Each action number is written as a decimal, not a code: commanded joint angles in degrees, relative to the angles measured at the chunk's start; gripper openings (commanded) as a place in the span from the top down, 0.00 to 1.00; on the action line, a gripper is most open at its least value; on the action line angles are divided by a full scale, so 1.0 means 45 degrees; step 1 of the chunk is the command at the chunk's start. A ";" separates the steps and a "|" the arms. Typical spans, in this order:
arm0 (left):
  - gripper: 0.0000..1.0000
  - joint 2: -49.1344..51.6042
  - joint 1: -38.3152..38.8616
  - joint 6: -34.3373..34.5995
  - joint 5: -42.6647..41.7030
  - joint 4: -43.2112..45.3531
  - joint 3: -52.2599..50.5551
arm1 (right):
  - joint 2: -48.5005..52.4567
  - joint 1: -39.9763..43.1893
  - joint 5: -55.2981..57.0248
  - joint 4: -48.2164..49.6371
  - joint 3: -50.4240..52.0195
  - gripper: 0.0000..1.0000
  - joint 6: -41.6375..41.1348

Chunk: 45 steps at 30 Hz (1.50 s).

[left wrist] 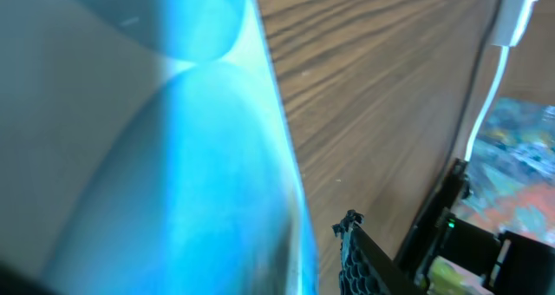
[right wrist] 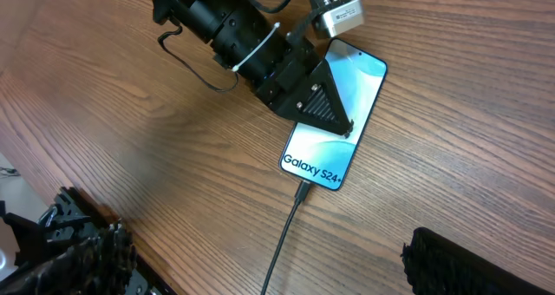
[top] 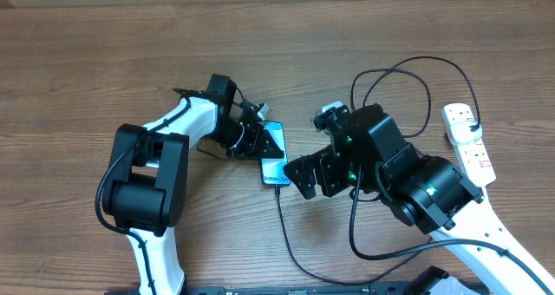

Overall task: Plug charger to phone and switch on socket
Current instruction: 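Lower the phone flat onto the table with the left gripper, then open the left gripper and lift it off the phone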

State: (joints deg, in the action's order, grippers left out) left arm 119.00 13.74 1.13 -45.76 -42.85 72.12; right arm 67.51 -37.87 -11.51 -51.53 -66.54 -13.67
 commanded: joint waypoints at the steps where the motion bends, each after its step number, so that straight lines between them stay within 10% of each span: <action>1: 0.64 0.0058 -0.0049 0.0364 0.0534 0.0015 0.0053 | -0.0058 0.0034 0.0233 0.0049 -0.0389 0.00 -0.0005; 45: 0.41 0.0058 -0.0044 0.2720 0.4993 -0.0661 0.0053 | 0.0121 0.0034 0.0597 0.0855 -0.0384 0.00 0.0039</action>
State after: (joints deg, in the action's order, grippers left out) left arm 116.75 13.78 12.56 -33.61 -45.71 73.89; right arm 67.55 -37.87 -9.58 -48.25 -66.54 -13.65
